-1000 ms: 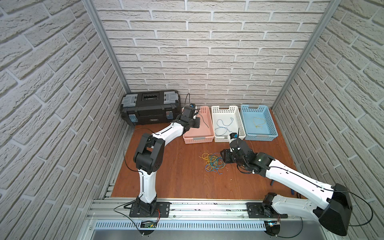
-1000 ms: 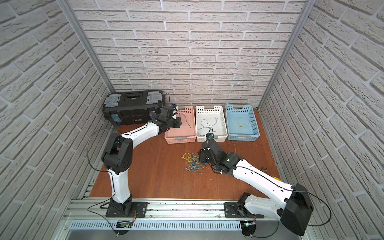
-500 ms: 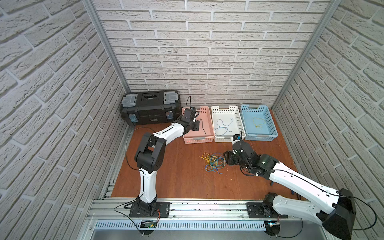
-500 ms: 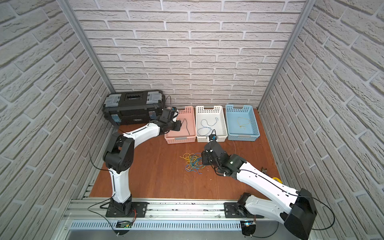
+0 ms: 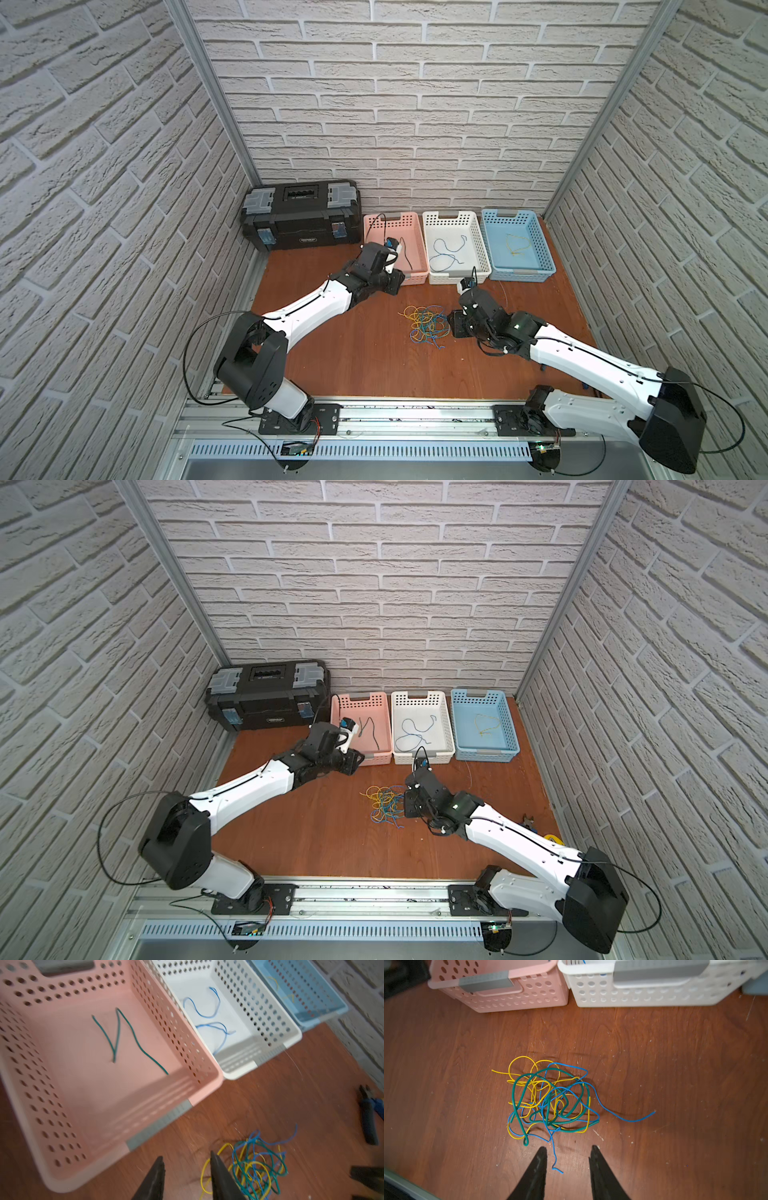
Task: Untangle and sort cables by color
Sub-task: Place the cable in the bin.
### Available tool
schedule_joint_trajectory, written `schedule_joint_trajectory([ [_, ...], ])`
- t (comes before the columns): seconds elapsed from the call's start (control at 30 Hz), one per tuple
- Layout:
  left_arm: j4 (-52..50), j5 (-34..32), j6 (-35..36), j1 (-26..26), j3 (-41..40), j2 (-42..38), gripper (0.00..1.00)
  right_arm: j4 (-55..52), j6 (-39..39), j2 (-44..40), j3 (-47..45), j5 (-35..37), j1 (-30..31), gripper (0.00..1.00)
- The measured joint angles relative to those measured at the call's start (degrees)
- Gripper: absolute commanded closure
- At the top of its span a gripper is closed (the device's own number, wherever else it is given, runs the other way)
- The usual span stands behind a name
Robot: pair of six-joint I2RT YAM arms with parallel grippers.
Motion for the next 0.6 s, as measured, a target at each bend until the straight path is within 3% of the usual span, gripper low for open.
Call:
schedule_joint_trajectory([
  [0.23,6.49,1.84,-7.02,-7.61,-8.87,-0.66,0.70,5.81,3.13,4.35,-1.95,-2.27,0.00,0.68],
  [0.33,8.90,0.87,-9.14,-7.98,-11.28,-0.74,0.75,8.94,4.13,5.62,-2.49,-4.42,0.15,0.67],
  [0.6,10.67,-0.22,-9.79,-7.45,-12.87,-0.74,0.77,10.51,1.66,11.30,1.03,-6.27,4.33,0.68],
])
